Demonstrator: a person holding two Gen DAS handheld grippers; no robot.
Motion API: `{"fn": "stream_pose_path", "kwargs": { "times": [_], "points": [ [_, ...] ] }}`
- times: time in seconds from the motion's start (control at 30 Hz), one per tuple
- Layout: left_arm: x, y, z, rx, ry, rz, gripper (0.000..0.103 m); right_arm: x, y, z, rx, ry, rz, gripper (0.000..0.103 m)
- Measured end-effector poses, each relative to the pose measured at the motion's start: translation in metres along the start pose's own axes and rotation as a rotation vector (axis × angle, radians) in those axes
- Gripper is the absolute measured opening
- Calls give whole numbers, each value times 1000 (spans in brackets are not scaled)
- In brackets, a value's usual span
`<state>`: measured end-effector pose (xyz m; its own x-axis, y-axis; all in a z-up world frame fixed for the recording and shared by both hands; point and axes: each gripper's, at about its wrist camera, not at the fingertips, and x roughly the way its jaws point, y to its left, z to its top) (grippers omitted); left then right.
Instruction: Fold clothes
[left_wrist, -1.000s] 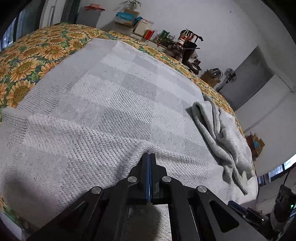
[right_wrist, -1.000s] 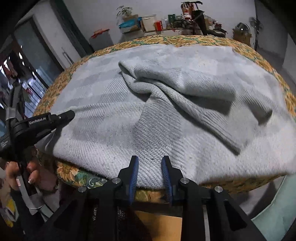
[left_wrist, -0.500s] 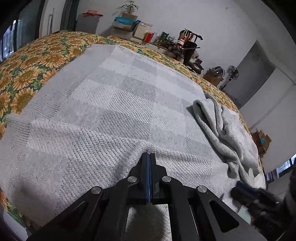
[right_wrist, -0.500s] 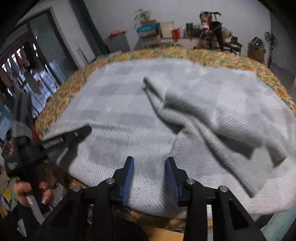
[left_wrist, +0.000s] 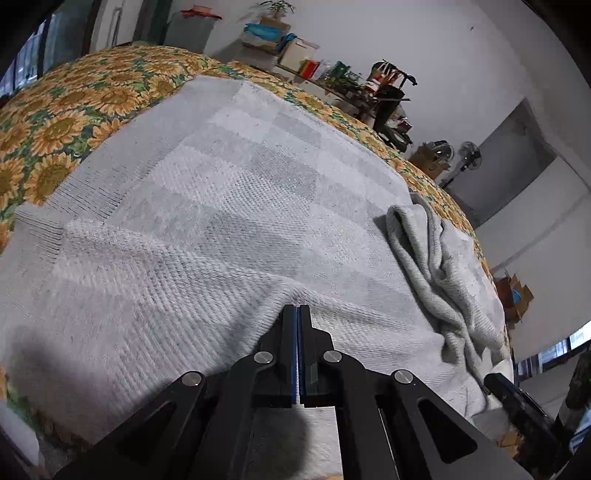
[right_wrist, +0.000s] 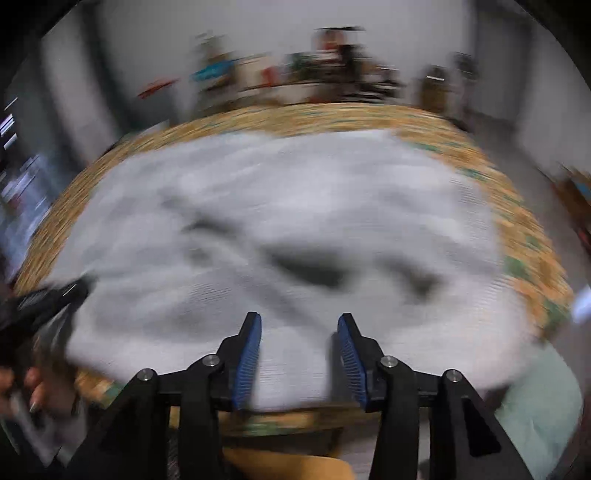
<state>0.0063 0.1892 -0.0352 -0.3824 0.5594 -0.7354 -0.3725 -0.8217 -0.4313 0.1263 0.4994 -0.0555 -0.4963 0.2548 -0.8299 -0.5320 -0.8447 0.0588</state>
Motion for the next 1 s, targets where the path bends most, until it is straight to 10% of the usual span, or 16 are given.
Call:
{"fn": "stream_pose_path", "kwargs": {
  "times": [0.27, 0.53, 0.77, 1.0],
  "points": [
    [25, -87, -25, 242, 115, -71, 3, 19, -64, -4, 162, 33, -78, 40],
    [26, -55, -18, 92, 48, 51, 2, 6, -93, -13, 206, 20, -126, 35],
    [24, -66, -24, 136, 55, 57, 3, 5, -104, -5, 243, -25, -181, 39],
    [12, -12, -13, -61, 28, -52, 2, 15, -118, -2, 281, -19, -276, 37]
  ]
}}
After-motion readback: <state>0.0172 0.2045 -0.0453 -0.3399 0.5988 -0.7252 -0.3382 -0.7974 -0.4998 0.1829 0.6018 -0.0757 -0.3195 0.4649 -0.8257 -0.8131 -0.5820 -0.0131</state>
